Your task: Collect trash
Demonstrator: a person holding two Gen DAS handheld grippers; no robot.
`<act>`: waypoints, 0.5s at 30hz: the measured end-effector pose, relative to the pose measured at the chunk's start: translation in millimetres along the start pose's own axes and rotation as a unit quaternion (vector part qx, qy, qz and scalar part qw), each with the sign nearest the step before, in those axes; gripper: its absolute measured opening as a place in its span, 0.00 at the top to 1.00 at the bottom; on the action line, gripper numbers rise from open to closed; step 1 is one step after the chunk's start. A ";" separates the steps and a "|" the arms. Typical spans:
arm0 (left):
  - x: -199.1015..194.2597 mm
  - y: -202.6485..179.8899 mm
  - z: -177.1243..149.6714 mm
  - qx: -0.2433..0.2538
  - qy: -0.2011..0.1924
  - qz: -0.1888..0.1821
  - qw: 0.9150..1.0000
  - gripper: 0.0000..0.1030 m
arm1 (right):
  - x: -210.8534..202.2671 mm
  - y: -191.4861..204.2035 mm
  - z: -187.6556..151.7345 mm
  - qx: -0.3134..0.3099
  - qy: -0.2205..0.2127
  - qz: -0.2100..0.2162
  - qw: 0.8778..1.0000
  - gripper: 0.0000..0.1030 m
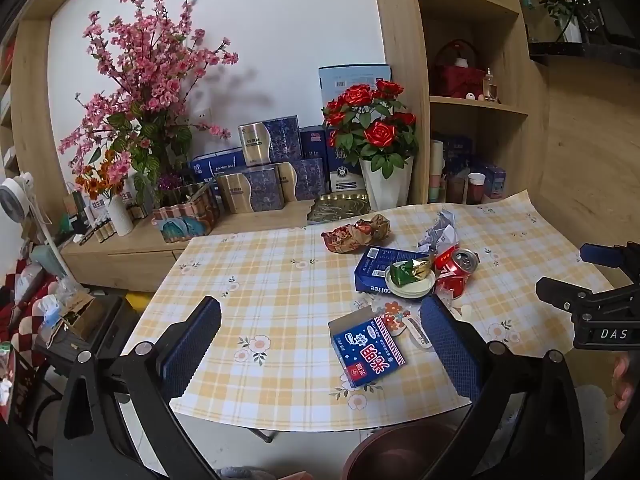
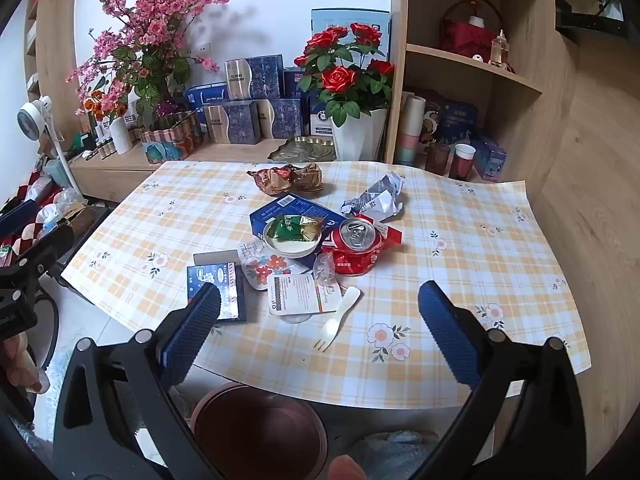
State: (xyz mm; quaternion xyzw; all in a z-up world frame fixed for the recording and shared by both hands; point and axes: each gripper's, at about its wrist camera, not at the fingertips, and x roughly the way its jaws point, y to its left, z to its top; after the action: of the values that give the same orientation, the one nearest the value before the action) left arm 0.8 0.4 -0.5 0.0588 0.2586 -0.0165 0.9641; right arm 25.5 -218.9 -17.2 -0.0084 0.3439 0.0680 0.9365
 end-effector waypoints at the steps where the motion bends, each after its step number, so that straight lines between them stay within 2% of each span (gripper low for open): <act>1: 0.8 0.5 0.0 0.000 0.002 -0.001 1.000 0.05 | -0.6 -0.1 0.0 -0.001 -0.004 0.000 1.000 0.05; 2: -3.6 -1.4 1.4 0.007 -0.010 0.005 1.000 0.05 | -0.7 -0.2 0.1 -0.001 -0.004 0.000 1.000 0.05; 15: 3.0 -9.2 -4.0 0.010 -0.007 0.007 1.000 0.05 | -1.6 -0.4 2.2 0.003 0.000 0.002 1.000 0.05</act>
State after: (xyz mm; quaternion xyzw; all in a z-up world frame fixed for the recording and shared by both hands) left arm 0.9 -8.3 -6.3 0.0706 0.2510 -0.0124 0.9653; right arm 25.8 -219.3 -14.5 -0.0050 0.3442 0.0686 0.9364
